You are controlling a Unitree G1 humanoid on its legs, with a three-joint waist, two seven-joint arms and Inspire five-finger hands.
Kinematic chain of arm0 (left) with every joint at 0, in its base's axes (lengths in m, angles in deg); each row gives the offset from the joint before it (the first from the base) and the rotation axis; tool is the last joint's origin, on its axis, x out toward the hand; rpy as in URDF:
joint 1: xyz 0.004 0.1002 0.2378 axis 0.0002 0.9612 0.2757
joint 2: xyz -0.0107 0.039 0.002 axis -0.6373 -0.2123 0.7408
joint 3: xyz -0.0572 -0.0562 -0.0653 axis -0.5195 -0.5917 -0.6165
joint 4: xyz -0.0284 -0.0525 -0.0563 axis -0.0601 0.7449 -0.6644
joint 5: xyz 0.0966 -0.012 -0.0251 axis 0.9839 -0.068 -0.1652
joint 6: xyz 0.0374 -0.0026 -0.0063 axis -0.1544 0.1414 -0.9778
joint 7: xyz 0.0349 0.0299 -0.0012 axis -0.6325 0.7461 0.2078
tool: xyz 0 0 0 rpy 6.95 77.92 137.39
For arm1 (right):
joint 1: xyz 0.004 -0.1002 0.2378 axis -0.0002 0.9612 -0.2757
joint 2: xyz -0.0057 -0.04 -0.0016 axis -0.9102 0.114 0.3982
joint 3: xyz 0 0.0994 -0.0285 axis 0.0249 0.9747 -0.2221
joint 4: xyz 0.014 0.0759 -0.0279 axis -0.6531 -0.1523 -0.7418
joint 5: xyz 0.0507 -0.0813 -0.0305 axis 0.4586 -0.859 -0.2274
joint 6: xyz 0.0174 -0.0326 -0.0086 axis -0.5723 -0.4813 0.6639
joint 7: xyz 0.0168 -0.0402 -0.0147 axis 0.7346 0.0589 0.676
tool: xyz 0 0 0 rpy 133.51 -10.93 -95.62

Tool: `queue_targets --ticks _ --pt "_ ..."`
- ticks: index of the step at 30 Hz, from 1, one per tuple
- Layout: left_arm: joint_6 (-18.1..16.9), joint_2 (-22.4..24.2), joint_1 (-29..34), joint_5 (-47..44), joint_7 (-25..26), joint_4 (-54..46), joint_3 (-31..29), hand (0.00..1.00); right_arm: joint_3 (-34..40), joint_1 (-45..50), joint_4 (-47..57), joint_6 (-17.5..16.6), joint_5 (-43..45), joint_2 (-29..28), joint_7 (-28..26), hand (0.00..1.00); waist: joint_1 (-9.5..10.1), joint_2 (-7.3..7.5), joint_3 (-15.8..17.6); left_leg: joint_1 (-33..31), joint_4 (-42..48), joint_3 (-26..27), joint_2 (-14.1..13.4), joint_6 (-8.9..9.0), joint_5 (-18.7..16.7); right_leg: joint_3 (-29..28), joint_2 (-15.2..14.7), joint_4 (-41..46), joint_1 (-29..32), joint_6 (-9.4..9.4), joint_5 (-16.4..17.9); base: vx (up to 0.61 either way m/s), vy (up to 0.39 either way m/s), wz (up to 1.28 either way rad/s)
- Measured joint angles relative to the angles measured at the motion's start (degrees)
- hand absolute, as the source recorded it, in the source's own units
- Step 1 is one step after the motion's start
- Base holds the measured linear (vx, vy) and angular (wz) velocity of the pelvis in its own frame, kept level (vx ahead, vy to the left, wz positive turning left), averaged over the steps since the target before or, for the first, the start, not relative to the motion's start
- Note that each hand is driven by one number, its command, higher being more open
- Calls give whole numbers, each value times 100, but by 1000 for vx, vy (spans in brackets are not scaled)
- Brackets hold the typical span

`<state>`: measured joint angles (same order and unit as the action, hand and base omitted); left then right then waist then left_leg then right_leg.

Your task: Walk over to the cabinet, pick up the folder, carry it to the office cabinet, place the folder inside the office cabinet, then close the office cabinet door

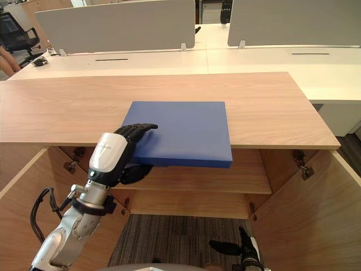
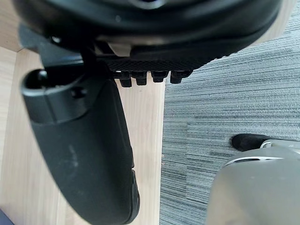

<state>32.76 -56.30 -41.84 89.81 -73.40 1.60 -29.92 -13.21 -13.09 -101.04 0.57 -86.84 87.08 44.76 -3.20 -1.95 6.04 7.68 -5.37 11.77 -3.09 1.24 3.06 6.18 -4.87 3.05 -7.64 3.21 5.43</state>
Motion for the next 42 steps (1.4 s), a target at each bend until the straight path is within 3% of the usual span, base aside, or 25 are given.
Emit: queue_targets --ticks 6,10,15,16,25,30,36,39,40,42 --pt "28 369 -38 -150 62 -489 -272 0 138 117 707 3 315 -165 -24 100 -96 19 -16 -21 28 307 -17 17 -68 -322 22 -57 147 22 -108 25 19 -28" --pt "-232 667 216 -1046 -230 -1097 -97 0 287 437 2050 -10 764 -431 -17 100 -152 32 -17 -70 31 342 -10 -6 -88 -377 19 -56 228 29 -122 12 -1 -7" --pt "-592 924 569 -2515 -817 -1619 307 0 386 782 4000 -90 1191 -770 -98 100 -162 51 -7 -92 32 519 -13 -10 -132 -546 28 -63 333 43 -165 -1 3 -18" --pt "-654 942 601 -3203 -948 -1631 352 0 442 930 4661 -128 1421 -868 -173 100 -199 54 -5 -90 33 563 -13 -19 -145 -593 31 -98 340 50 -195 0 3 -18" --pt "-325 1145 895 -6672 -1572 -1650 129 0 1225 1378 7480 -412 2553 -962 -495 100 -264 145 50 -82 34 791 -4 -37 -221 -825 32 -129 413 102 -247 6 -3 -14" --pt "-160 1064 918 -7720 -1945 -1648 147 0 902 911 7995 -515 2751 -333 -689 100 -263 177 69 -67 34 891 11 -47 -248 -942 24 -129 449 159 -281 -15 -6 -11" --pt "-46 533 915 -8656 -2502 -1551 351 0 211 -96 7788 -585 2889 1013 -1068 100 -199 175 66 -64 60 839 26 -51 -246 -908 -1 -126 408 219 -317 -16 -11 4" --pt "-31 372 913 -8929 -2584 -1401 345 0 75 -197 7485 -617 3011 1336 -1163 100 -164 173 65 -66 68 758 39 -62 -239 -833 -22 -128 359 222 -319 -29 -22 14" --pt "-28 328 913 -8954 -2591 -1362 345 0 56 -198 7420 -619 3071 1388 -1182 0 -155 172 64 -70 68 742 43 -67 -236 -817 -27 -128 353 222 -319 -34 -23 15" --pt "34 179 913 -9028 -2599 -1271 343 0 -47 -201 7204 -621 3153 1577 -1244 0 -147 172 64 -87 65 663 53 -88 -219 -752 -39 -128 336 222 -319 -31 -22 17"
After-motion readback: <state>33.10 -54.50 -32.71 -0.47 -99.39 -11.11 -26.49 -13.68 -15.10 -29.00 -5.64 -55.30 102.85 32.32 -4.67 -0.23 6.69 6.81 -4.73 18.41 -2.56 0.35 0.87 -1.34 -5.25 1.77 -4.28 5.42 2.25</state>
